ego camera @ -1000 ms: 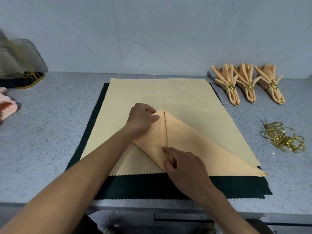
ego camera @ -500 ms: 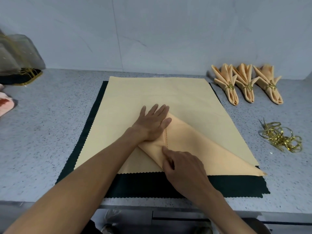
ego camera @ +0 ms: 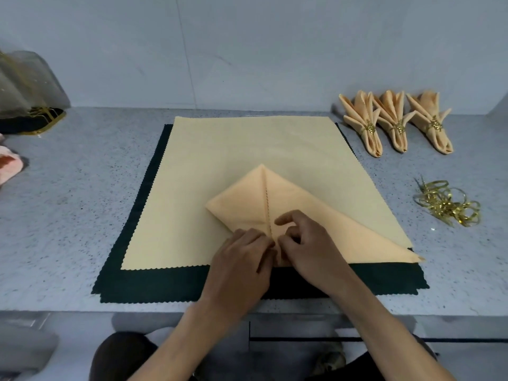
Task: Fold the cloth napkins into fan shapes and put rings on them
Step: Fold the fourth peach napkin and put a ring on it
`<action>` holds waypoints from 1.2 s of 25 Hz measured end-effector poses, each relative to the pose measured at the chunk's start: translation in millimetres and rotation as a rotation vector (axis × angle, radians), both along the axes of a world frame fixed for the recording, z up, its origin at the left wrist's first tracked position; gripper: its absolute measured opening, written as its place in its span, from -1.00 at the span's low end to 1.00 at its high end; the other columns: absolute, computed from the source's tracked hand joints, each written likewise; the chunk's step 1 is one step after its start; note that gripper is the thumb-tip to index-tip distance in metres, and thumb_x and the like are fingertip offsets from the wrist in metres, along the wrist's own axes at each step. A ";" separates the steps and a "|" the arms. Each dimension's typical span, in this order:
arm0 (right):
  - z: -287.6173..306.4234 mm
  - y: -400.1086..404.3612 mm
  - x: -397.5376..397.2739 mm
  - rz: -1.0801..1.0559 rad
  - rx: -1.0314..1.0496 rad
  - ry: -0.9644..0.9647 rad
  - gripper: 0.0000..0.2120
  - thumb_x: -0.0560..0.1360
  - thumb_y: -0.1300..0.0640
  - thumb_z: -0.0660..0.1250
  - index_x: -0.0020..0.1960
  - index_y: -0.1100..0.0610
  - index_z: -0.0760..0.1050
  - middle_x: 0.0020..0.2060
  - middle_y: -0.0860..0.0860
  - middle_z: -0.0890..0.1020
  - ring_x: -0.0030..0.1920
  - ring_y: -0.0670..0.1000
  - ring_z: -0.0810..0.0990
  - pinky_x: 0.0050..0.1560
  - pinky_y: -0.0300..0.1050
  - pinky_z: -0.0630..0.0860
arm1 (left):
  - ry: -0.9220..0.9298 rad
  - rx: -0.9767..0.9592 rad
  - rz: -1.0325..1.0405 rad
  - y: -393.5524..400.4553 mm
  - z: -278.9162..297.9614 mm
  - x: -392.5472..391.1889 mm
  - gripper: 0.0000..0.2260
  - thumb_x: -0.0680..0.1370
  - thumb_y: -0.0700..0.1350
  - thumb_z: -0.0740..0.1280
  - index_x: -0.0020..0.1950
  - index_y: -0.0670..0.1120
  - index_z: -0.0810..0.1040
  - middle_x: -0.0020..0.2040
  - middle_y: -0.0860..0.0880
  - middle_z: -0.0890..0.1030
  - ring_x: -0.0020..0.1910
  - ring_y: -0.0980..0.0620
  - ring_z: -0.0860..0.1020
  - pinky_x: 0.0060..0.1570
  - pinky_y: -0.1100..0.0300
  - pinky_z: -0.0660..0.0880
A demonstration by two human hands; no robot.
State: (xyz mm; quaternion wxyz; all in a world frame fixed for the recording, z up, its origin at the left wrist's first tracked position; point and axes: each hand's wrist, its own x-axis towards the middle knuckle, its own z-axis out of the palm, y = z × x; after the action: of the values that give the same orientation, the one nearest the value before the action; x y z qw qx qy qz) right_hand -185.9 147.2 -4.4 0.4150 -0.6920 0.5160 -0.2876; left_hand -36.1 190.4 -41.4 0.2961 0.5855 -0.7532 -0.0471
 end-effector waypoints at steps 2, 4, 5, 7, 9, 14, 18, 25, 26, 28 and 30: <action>4.6 -3.2 -8.5 -0.014 0.093 -0.131 -0.78 0.55 0.25 0.27 0.09 -0.04 0.50 -0.33 0.02 0.63 -0.30 -0.01 0.62 -0.19 -0.05 0.64 | -0.069 -0.020 0.023 5.6 -0.3 -5.5 -0.77 0.57 0.08 0.22 -0.01 0.02 0.63 -0.03 0.08 0.57 -0.06 0.08 0.48 -0.12 0.18 0.52; 6.0 -6.3 -24.8 0.014 -0.012 -0.067 -0.81 0.54 0.23 0.33 0.04 -0.04 0.56 -0.28 -0.02 0.66 -0.25 -0.09 0.62 -0.15 -0.17 0.60 | -0.137 -0.055 0.037 11.9 -1.5 -8.7 -0.72 0.56 0.14 0.21 -0.01 0.05 0.66 0.00 0.04 0.59 -0.06 0.02 0.52 -0.16 0.15 0.55; 6.2 -6.7 -36.1 0.019 -0.093 0.000 -0.83 0.53 0.22 0.36 0.02 -0.04 0.58 -0.26 -0.08 0.66 -0.21 -0.13 0.61 -0.13 -0.26 0.54 | -0.156 -0.063 0.042 13.7 -1.7 -9.7 -0.70 0.56 0.14 0.20 -0.01 0.05 0.68 0.01 0.02 0.60 -0.06 0.00 0.54 -0.19 0.14 0.57; 5.9 -5.7 -66.9 -0.010 -0.205 0.123 -0.84 0.51 0.20 0.40 -0.01 -0.05 0.61 -0.18 -0.21 0.64 -0.09 -0.20 0.57 -0.10 -0.40 0.41 | -0.187 -0.077 0.052 13.3 -0.9 -10.4 -0.67 0.56 0.15 0.18 -0.02 0.05 0.69 0.01 0.01 0.61 -0.07 -0.01 0.57 -0.25 0.15 0.58; 7.9 -5.4 -103.1 -0.095 -0.282 0.276 -0.85 0.51 0.15 0.40 0.04 -0.05 0.60 -0.05 -0.26 0.60 0.02 -0.19 0.51 -0.02 -0.42 0.34 | -0.194 -0.095 0.078 13.0 0.3 -11.4 -0.68 0.55 0.14 0.19 -0.04 0.04 0.71 -0.01 0.03 0.62 -0.07 0.01 0.57 -0.29 0.20 0.53; 18.0 -21.3 -170.6 -0.086 -0.096 0.688 -0.64 0.48 -0.19 0.38 0.18 -0.05 0.43 -0.06 -0.10 0.56 -0.05 -0.05 0.53 -0.02 -0.04 0.50 | -0.169 -0.137 0.149 13.2 -1.6 -20.6 -0.79 0.53 0.06 0.32 -0.15 0.00 0.69 -0.05 0.05 0.62 -0.18 0.01 0.56 -0.36 0.27 0.43; 27.3 -47.3 -177.9 0.157 0.151 0.520 -0.74 0.50 0.01 0.45 0.07 -0.06 0.40 -0.29 -0.05 0.52 -0.30 -0.05 0.47 -0.24 -0.15 0.42 | -0.172 -0.172 0.169 11.9 -3.0 -22.5 -0.85 0.54 0.00 0.37 -0.17 -0.03 0.65 -0.05 0.06 0.62 -0.22 0.02 0.55 -0.37 0.29 0.40; 45.1 -84.5 -183.5 0.224 0.460 -0.246 -0.80 0.37 0.26 0.37 -0.05 0.28 0.67 -0.18 0.35 0.63 -0.29 0.16 0.62 -0.37 -0.17 0.54 | -0.175 -0.216 0.110 11.7 -3.3 -20.5 -0.89 0.55 -0.05 0.36 -0.15 -0.01 0.63 -0.06 0.13 0.62 -0.19 0.06 0.55 -0.36 0.28 0.44; 49.8 -89.0 -176.1 0.212 0.478 -0.353 -0.77 0.40 0.32 0.28 -0.04 0.30 0.67 -0.15 0.37 0.65 -0.26 0.18 0.67 -0.40 -0.19 0.56 | -0.173 -0.212 0.101 11.9 -2.9 -20.1 -0.90 0.53 -0.05 0.36 -0.15 0.00 0.64 -0.08 0.15 0.63 -0.19 0.08 0.55 -0.35 0.28 0.45; 57.4 -100.4 -147.3 0.214 0.452 -0.395 -0.75 0.46 0.38 0.24 0.04 0.31 0.64 -0.03 0.30 0.67 -0.17 0.16 0.69 -0.39 -0.22 0.56 | -0.158 -0.202 0.082 11.9 -2.0 -19.1 -0.92 0.52 -0.05 0.38 -0.15 0.01 0.66 -0.10 0.17 0.65 -0.19 0.10 0.56 -0.34 0.27 0.49; 58.7 -115.9 -107.0 0.168 0.312 -0.286 -0.85 0.46 0.23 0.39 -0.03 0.29 0.63 -0.13 0.18 0.67 -0.25 0.06 0.60 -0.36 -0.23 0.49 | -0.144 -0.184 0.066 11.8 -2.4 -17.8 -0.93 0.52 -0.05 0.40 -0.12 0.01 0.67 -0.09 0.17 0.66 -0.18 0.13 0.56 -0.31 0.28 0.51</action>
State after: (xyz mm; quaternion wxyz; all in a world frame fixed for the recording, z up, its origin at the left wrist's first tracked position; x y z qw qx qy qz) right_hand -292.9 31.4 54.3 0.6085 -0.6120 0.4307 -0.2642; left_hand -53.9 202.2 -43.8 0.2948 0.5823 -0.7540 0.0741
